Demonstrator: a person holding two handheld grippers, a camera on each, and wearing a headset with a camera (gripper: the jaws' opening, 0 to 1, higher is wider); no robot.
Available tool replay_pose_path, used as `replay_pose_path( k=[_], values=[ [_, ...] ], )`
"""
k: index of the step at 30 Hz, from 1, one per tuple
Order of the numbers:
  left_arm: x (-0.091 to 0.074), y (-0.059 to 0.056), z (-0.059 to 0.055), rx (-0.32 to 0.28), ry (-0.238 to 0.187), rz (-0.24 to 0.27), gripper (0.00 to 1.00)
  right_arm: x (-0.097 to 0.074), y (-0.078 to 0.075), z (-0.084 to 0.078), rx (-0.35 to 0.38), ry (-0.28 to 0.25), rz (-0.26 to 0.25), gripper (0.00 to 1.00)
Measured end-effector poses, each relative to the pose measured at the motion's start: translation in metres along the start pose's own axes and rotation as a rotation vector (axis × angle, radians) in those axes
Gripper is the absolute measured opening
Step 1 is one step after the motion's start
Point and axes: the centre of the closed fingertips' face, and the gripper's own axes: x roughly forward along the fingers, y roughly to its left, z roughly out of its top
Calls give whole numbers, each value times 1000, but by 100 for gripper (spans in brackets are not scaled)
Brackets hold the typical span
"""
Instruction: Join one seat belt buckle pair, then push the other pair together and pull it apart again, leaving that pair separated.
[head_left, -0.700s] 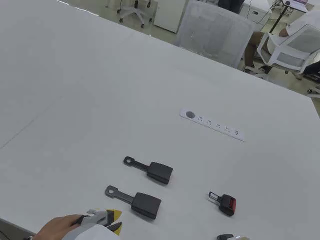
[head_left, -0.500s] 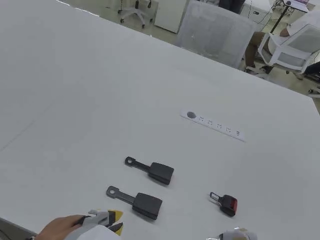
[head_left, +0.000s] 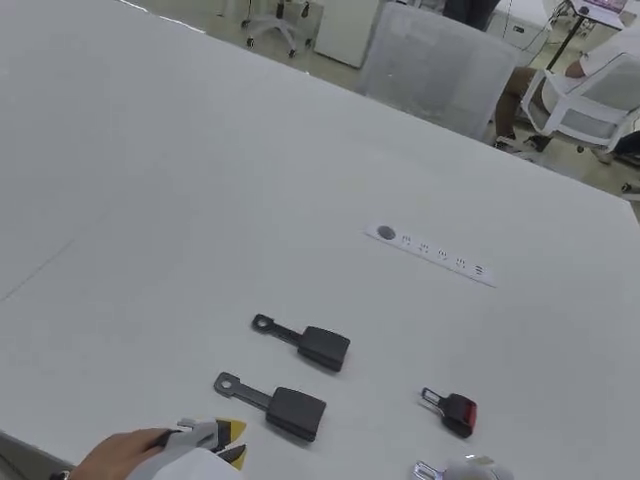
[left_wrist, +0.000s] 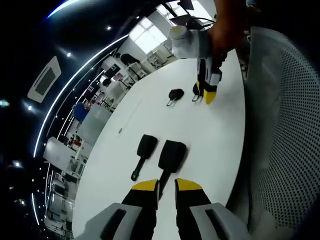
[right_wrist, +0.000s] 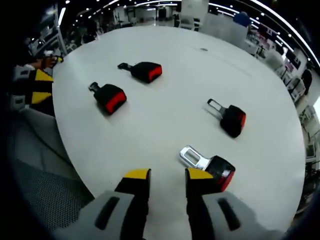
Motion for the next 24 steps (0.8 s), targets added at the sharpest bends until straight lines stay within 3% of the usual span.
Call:
replay_pose_path(
  k=[2, 3, 5, 6, 7, 8, 9, 10, 11, 12, 15, 17, 19, 21, 24],
  values=[
    [2, 1, 4, -125, -44, -26, 26, -14, -1, 9, -38, -82, 6, 40],
    [2, 3, 2, -248, -46, -57, 32, -22, -3, 13, -47, -125, 14, 49],
    [3, 12, 2, -417, -62, -71, 50, -32, -5, 20, -22, -195, 35, 73],
    [3, 24, 2, -505, -102, -57, 59, -41, -10, 30, 5, -277, 32, 84],
    [3, 39, 4, -607, -167, -33, 69, -53, -18, 42, 7, -359, 12, 93],
    [3, 47, 5, -685, -202, -31, 76, -60, -24, 47, -2, -400, -4, 100],
    [4, 54, 3, -764, -226, -42, 85, -69, -31, 48, -15, -412, -12, 100],
    [4, 60, 2, -784, -231, -39, 92, -73, -36, 46, -18, -410, -24, 100],
    [5, 64, -2, -725, -218, -41, 97, -77, -42, 47, -31, -422, -37, 100],
    [5, 66, 2, -702, -238, -52, 100, -78, -45, 48, -35, -430, -45, 100],
    [7, 68, 0, -606, -240, -132, 100, -89, -51, 51, -46, -472, -36, 100],
    [7, 71, 0, -533, -227, -173, 100, -93, -51, 54, -98, -481, -28, 100],
    [8, 75, 4, -513, -243, -195, 100, -98, -50, 57, -143, -500, -24, 100],
    [8, 74, 10, -504, -256, -229, 100, -99, -48, 57, -139, -511, -15, 100],
    [14, 77, 10, -494, -250, -234, 100, -98, -48, 56, -128, -512, -6, 100]
  ],
)
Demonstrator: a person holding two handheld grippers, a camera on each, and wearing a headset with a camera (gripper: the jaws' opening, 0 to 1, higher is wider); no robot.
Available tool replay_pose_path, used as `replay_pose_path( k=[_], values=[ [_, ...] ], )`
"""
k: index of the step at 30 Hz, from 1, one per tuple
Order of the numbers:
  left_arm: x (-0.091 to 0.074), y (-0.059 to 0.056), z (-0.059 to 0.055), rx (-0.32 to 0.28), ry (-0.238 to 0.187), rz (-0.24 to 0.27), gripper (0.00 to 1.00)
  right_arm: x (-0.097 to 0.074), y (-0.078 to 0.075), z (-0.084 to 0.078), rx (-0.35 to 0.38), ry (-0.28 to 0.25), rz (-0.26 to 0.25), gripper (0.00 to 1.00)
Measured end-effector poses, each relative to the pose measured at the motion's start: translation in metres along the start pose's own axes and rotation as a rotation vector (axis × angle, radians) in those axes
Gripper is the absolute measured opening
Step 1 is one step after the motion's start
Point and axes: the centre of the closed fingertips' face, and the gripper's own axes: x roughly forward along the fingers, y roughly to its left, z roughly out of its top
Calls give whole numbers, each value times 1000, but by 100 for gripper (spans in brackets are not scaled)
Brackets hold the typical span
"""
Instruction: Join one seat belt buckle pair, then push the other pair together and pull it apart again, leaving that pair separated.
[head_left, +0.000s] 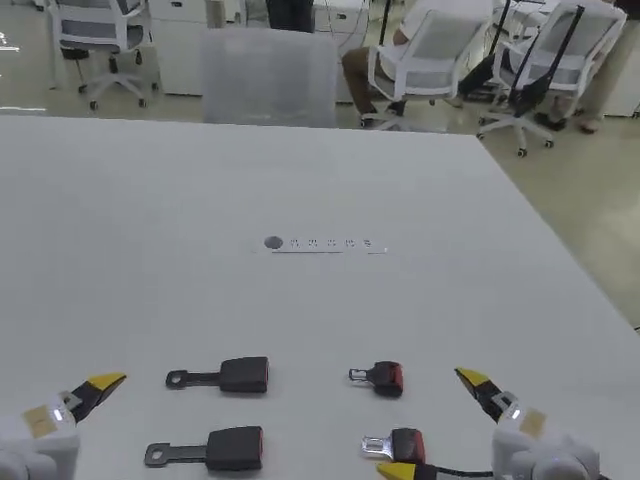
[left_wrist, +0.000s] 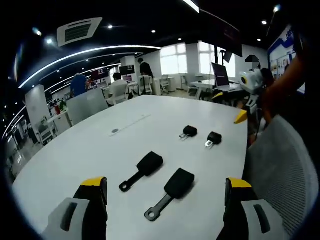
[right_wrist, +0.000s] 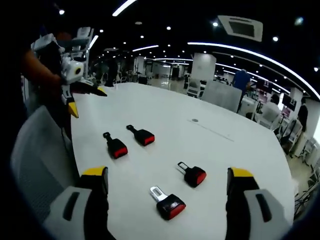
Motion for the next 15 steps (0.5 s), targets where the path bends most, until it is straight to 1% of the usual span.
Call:
replay_pose_path(
  k=[5, 10, 15],
  values=[
    [3, 1, -4, 4, 15, -6, 100, 0, 1, 0, 4, -9, -5, 100],
    [1, 0, -3, -5, 7, -2, 100, 2, 1, -2, 18, -9, -5, 100],
    [0, 1, -7, -25, 13, 11, 100, 5, 3, -3, 18, -6, 5, 100]
  ],
)
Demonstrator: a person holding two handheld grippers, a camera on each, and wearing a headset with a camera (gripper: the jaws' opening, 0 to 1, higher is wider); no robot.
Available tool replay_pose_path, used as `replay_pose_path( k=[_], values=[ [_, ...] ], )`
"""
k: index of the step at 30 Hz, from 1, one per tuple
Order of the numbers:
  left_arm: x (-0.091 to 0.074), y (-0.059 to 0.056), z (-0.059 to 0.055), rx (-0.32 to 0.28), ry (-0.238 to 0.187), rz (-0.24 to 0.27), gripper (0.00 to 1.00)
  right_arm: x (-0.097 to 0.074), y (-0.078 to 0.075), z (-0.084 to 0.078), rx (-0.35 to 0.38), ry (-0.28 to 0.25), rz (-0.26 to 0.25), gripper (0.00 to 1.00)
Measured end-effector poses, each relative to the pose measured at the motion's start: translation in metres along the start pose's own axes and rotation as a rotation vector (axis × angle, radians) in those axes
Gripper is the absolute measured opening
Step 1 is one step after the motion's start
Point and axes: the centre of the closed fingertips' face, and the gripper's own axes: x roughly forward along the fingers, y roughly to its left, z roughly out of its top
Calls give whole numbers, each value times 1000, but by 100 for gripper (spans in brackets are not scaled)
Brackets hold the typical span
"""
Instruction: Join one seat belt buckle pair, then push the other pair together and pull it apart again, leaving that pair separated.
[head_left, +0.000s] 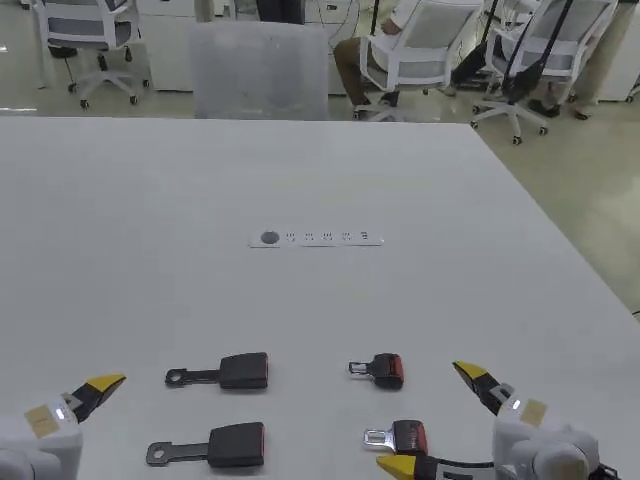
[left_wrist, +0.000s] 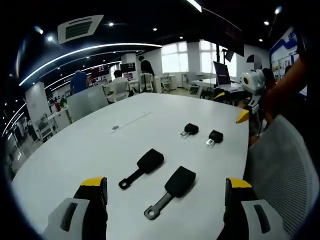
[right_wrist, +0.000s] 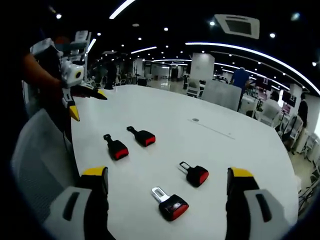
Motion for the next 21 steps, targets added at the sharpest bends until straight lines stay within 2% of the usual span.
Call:
replay_pose_path(
  k=[11, 21],
  values=[
    [-5, 5, -4, -28, -8, 33, 100, 8, 7, 2, 3, -1, 21, 100],
    [-7, 8, -6, -47, -9, 51, 100, 10, 7, -5, 2, 17, 34, 100]
  ],
)
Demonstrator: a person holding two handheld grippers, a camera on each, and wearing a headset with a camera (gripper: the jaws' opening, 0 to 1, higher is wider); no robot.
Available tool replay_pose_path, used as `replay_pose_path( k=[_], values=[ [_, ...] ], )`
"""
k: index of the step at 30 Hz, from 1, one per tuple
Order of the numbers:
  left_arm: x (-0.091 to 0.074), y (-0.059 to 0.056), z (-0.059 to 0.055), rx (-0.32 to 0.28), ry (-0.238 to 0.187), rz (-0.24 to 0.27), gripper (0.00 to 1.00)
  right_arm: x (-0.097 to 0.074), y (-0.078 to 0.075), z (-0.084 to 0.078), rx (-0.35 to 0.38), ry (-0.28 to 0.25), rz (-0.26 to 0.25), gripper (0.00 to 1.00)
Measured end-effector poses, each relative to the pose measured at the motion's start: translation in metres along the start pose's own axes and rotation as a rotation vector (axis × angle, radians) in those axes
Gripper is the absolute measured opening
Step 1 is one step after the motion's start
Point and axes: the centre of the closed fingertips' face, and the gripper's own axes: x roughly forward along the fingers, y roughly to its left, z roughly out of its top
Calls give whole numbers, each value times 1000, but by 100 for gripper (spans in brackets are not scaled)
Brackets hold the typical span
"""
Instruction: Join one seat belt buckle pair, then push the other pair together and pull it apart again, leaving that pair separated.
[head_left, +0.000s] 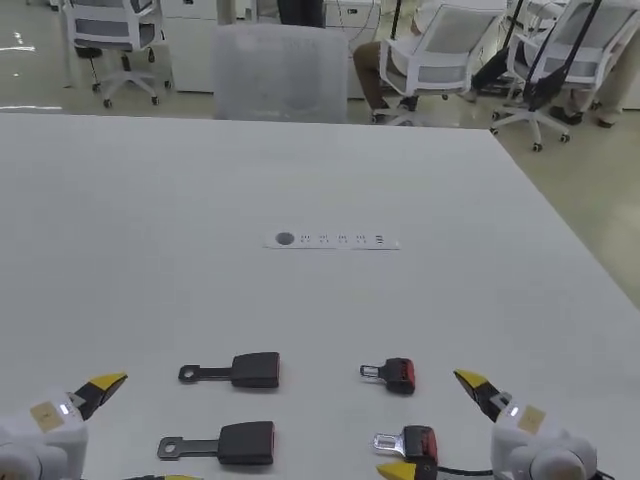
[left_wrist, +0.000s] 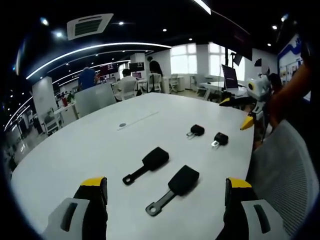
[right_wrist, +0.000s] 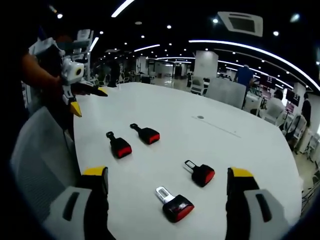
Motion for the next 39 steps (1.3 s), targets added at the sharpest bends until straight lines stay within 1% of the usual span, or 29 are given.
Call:
replay_pose_path(
  k=[3, 5, 11, 16, 19, 21, 25, 29, 39],
  values=[
    [1, 2, -3, -2, 5, 4, 100, 1, -1, -2, -4, 7, 1, 100],
    [0, 2, -3, -9, 7, 7, 100, 2, -2, -1, 7, 4, 0, 100],
    [2, 7, -11, -30, 16, 16, 100, 5, -4, -8, 14, 16, -1, 100],
    [3, 7, -13, -40, 23, 18, 100, 7, -5, -11, 21, 26, 3, 100],
    [5, 9, -15, -46, 27, 16, 100, 9, -6, -13, 12, 33, 9, 100],
    [7, 10, -18, -49, 32, 12, 100, 11, -8, -15, 13, 39, 11, 100],
    [12, 11, -17, -54, 35, 8, 100, 14, -11, -18, 16, 48, 16, 100],
    [18, 12, -20, -56, 43, 2, 100, 16, -14, -22, 24, 59, 18, 100],
    [28, 14, -25, -73, 56, -10, 100, 22, -16, -35, 55, 81, 18, 100]
  ],
)
